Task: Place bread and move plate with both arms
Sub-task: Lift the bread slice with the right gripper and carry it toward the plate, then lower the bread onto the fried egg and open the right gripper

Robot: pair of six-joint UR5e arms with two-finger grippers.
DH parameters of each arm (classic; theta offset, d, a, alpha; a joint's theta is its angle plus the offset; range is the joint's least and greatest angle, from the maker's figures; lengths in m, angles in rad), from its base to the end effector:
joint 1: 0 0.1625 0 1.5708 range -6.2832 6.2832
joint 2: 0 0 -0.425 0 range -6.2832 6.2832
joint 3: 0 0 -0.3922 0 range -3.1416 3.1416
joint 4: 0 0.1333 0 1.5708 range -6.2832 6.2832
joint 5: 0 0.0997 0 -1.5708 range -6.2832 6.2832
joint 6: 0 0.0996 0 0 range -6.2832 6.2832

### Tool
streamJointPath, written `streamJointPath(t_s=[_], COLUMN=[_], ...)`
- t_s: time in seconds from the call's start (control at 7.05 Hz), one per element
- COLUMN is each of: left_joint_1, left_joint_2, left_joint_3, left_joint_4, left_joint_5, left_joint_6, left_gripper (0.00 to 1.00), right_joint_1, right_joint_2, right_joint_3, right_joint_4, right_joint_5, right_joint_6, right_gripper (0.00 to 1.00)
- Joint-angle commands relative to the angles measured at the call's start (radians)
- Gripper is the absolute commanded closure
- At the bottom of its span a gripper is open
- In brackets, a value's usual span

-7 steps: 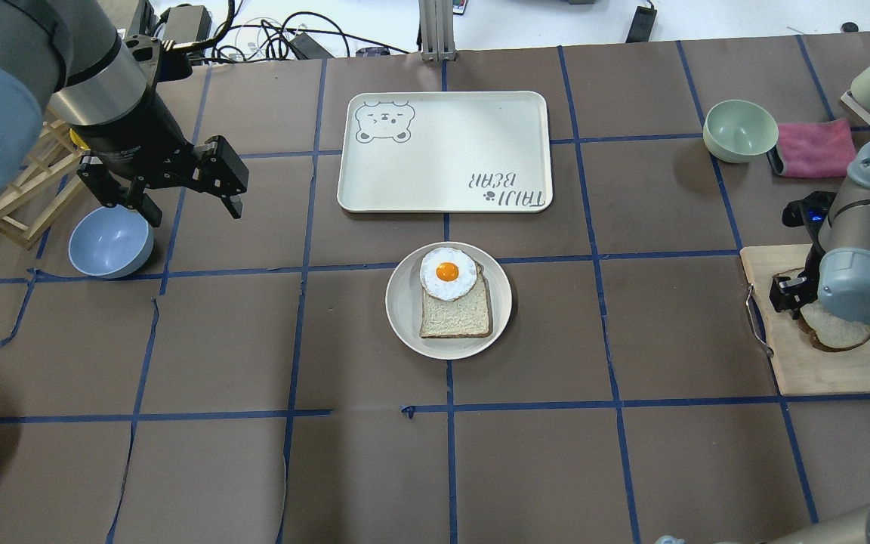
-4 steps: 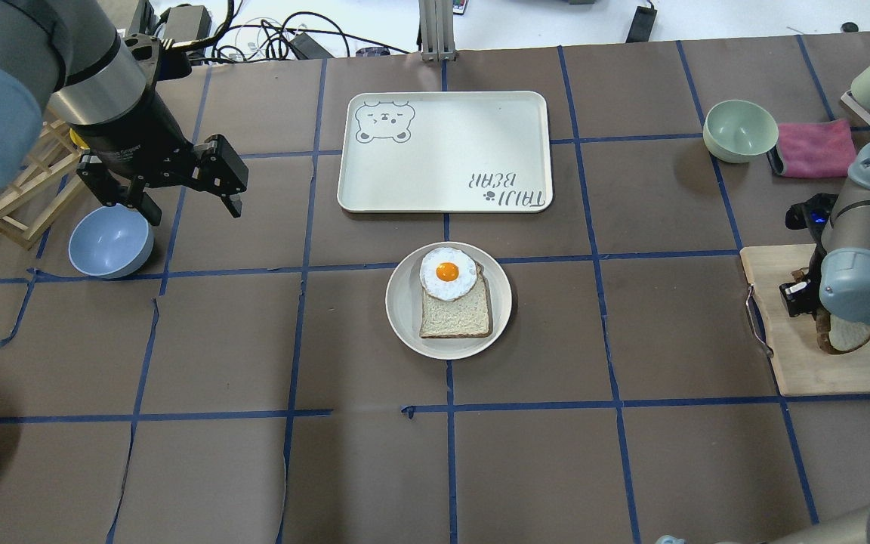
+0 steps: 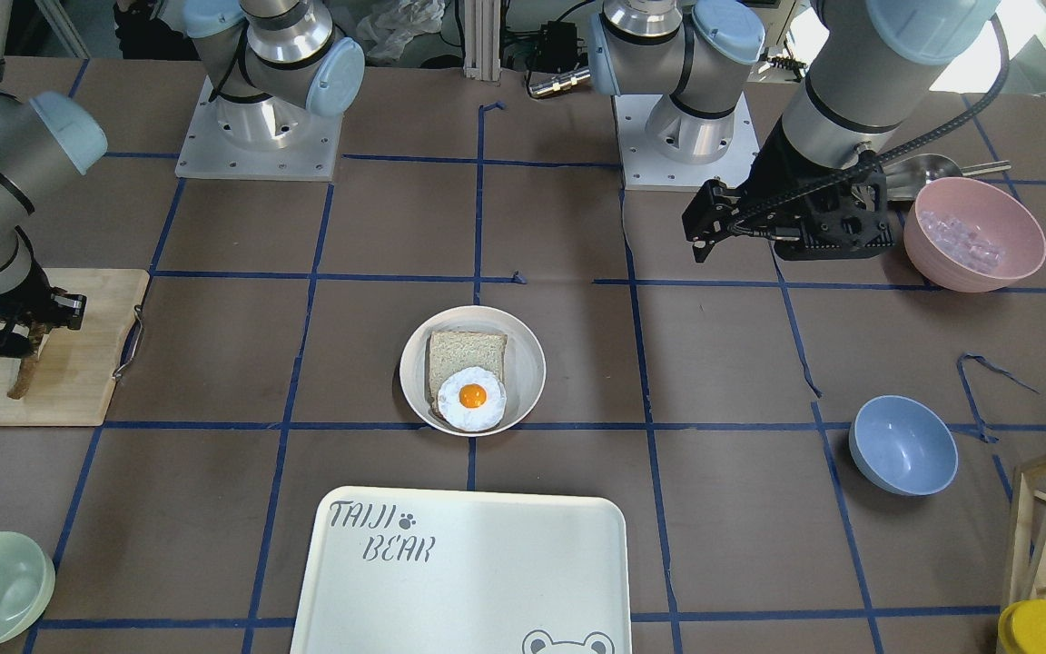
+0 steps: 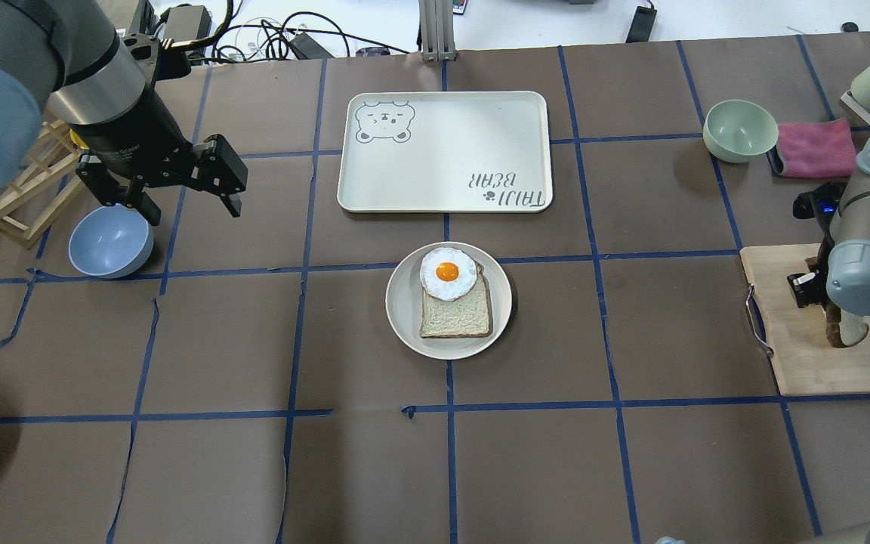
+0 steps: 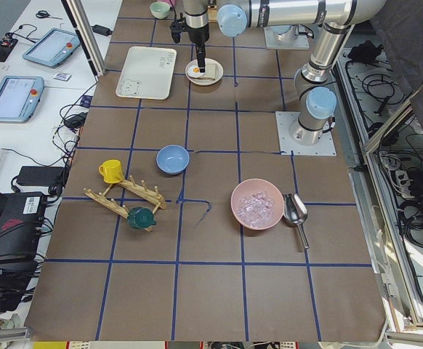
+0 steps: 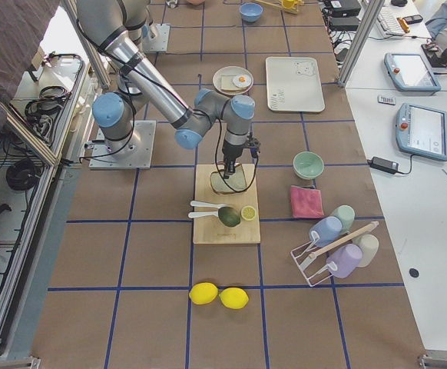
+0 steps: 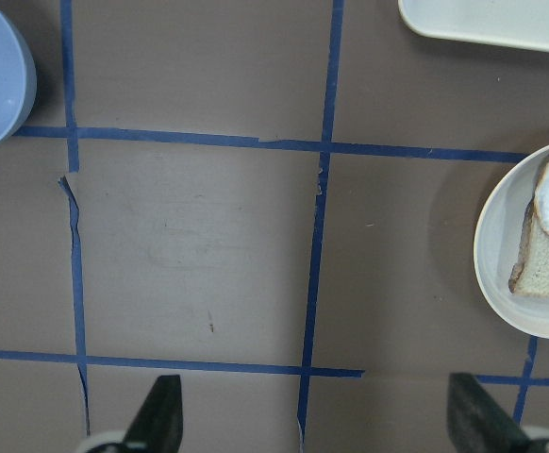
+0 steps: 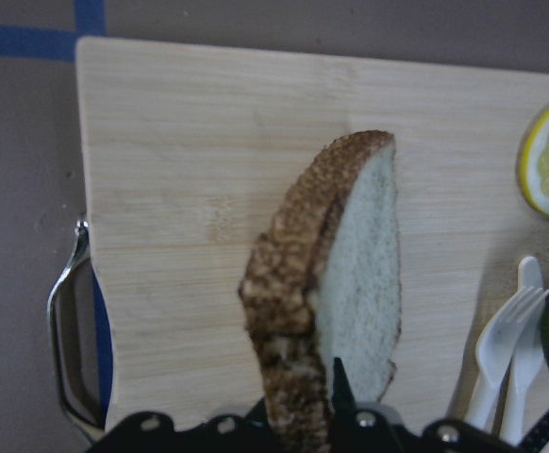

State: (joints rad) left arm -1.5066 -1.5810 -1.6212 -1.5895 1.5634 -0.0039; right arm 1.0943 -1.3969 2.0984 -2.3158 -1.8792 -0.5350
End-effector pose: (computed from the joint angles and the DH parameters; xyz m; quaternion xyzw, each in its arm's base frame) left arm -0.1025 -0.4949 0.4565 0.0342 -0.9986 -0.0395 0.0049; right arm -0.1271 -0.4710 0.2375 0.0256 -0.9876 -0.0556 0.1447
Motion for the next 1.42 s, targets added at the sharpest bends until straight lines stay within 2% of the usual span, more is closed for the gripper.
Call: streamJointPath(t_s=[0.0,0.14,0.28,0.43,0.57,0.71,0.85,1.13,1.28], left_joint_1=[0.002,0.003,0.012,0.012,0.012,0.014,0.016,0.014,0.014], left_joint_2=[0.004,0.012,0.010,0.013,0.012,0.012,0.010,0.012,0.012], left_joint_3=[0.004,0.000,-0.002,-0.002,-0.002,-0.002,-0.003,-0.002,-0.003], left_joint_4=[-0.001,-0.010,0.000,-0.001,0.000,-0.001,-0.001,-0.001,-0.004], left_joint_5=[0.001,0.001,0.000,0.001,0.001,0.001,0.000,0.001,0.001], left_joint_6=[-0.001,0.001,0.001,0.001,0.001,0.001,0.001,0.001,0.001], left_gripper=[0.00,0.00,0.00,0.00,0.00,0.00,0.00,0.00,0.00], right_joint_1=[0.102,0.195,0.295,0.397,0.530,0.699,0.792,0.922,0.938], right_joint_2=[-0.066,-0.065,-0.065,-0.057,-0.025,0.005,0.048,0.172,0.205], right_joint_3=[-0.055,-0.124,-0.212,-0.315,-0.398,-0.466,-0.507,-0.543,-0.540], right_joint_4=[0.108,0.162,0.290,0.494,0.588,0.592,0.595,0.505,0.459], right_joint_5=[-0.008,-0.041,-0.029,0.064,0.109,0.106,0.138,0.167,0.167], right_joint_6=[0.050,0.114,0.221,0.404,0.616,0.721,0.888,1.028,1.030], right_gripper=[1.00,1.00,1.00,1.00,1.00,1.00,1.00,1.00,1.00])
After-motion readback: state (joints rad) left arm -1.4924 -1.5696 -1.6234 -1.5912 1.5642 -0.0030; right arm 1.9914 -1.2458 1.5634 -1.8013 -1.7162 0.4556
